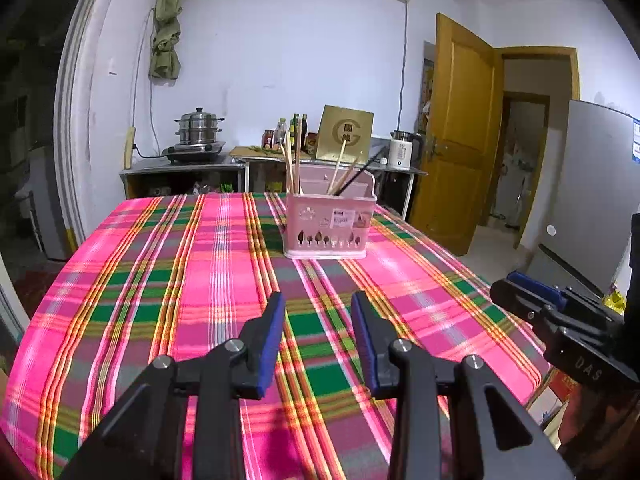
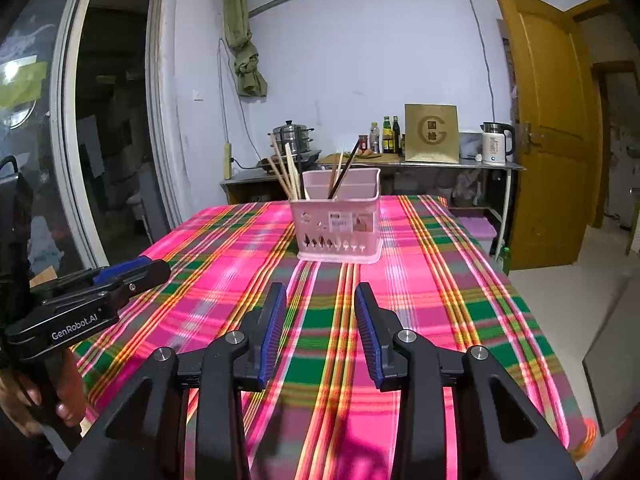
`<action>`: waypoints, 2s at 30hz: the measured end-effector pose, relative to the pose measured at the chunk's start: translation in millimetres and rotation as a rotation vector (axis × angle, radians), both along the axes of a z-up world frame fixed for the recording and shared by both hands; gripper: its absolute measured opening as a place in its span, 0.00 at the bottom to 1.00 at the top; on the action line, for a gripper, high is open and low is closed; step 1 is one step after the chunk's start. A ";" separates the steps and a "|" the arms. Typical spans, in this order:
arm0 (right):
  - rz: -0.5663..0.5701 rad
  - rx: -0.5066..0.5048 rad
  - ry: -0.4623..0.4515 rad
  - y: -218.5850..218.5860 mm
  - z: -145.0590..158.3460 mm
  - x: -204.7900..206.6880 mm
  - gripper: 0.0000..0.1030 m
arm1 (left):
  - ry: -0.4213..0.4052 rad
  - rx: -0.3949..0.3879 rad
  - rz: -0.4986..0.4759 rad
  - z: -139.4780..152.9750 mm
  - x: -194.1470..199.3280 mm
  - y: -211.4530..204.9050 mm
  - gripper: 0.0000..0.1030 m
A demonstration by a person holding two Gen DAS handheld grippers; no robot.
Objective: Organize utensils
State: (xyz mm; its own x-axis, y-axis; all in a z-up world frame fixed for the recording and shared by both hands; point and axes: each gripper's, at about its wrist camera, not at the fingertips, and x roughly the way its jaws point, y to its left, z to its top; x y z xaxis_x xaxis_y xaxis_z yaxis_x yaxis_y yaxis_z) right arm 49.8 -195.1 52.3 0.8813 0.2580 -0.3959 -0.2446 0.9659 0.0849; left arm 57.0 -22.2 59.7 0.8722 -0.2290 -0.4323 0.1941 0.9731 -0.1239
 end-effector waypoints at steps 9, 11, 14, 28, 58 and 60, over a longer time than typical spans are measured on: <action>-0.012 -0.020 0.000 3.6 -13.2 -22.4 0.35 | 0.000 0.006 0.000 -11.3 -22.3 -1.8 0.35; -0.015 -0.024 -0.005 3.9 -12.4 -23.7 0.35 | -0.005 0.006 0.004 -11.0 -23.4 -2.2 0.35; -0.017 -0.030 -0.013 4.6 -11.1 -25.1 0.35 | -0.010 0.003 0.003 -10.3 -22.7 -3.3 0.35; -0.017 -0.030 -0.016 4.4 -10.7 -27.5 0.35 | -0.004 0.007 0.003 -13.0 -22.2 -4.5 0.35; -0.015 -0.031 -0.015 5.7 -9.5 -26.0 0.35 | -0.003 0.013 0.003 -15.9 -23.9 -5.2 0.35; -0.016 -0.031 -0.015 5.9 -9.6 -26.3 0.35 | -0.002 0.012 0.003 -15.8 -24.0 -5.1 0.35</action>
